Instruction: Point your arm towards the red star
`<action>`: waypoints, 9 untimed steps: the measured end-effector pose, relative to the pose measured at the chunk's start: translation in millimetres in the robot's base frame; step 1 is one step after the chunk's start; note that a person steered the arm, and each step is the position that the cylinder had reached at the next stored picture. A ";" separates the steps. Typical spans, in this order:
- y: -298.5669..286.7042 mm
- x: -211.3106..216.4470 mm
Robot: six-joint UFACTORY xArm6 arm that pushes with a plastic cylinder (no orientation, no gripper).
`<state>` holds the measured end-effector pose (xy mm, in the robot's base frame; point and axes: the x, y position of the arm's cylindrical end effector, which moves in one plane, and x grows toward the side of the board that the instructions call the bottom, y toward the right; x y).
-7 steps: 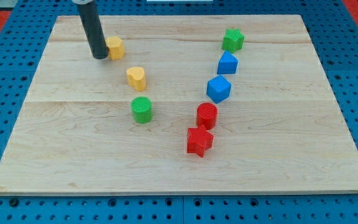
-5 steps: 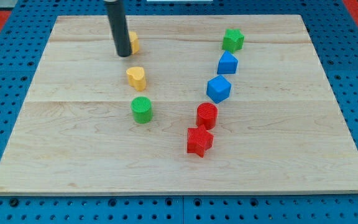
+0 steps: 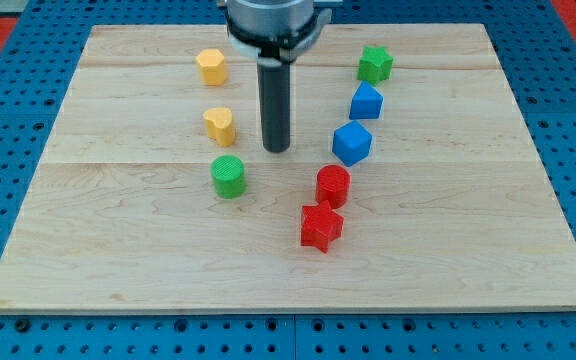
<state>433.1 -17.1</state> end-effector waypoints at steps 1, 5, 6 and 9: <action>0.0 35.2; 18.5 168.6; 71.6 168.2; 54.5 123.1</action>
